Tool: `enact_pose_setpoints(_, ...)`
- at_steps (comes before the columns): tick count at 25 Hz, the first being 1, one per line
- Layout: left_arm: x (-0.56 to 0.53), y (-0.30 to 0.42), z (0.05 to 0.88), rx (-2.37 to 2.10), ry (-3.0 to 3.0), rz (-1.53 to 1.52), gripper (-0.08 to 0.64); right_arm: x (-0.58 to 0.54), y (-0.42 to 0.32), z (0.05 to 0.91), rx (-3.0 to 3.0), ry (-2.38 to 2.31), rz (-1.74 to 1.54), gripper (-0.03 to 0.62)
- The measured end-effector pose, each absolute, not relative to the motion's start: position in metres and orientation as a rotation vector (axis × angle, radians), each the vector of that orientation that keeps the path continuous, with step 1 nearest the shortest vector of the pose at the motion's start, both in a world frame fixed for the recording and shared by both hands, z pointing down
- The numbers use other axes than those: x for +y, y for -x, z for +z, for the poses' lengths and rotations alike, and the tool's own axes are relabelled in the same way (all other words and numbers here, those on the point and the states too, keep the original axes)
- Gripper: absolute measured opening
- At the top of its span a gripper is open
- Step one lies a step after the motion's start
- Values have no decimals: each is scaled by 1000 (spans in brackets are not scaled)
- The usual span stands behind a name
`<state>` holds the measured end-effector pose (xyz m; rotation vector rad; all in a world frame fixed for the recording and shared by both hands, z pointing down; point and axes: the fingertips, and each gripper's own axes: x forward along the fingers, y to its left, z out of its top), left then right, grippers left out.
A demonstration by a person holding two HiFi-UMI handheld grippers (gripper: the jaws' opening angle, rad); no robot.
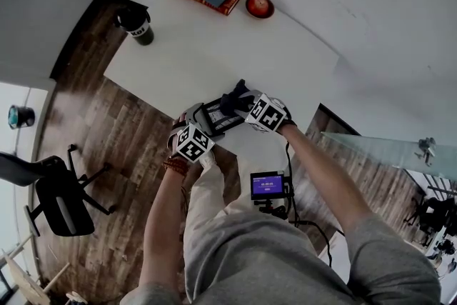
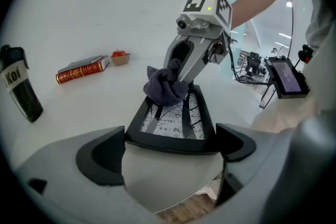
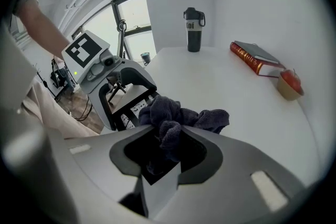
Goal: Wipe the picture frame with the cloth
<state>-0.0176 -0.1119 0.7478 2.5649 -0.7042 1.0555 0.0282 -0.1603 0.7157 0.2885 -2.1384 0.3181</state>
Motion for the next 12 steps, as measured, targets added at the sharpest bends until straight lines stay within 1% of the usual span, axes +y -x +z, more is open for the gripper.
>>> enact_pose_setpoints(9,-110,18,748,-711,-2552,1058,535,-138,-42,716,-2121,-357,450,124)
enact_pose_setpoints(12,-111,18,748,-712,-2548,1058,535,-130,-45,716,-2127,-388,542,124)
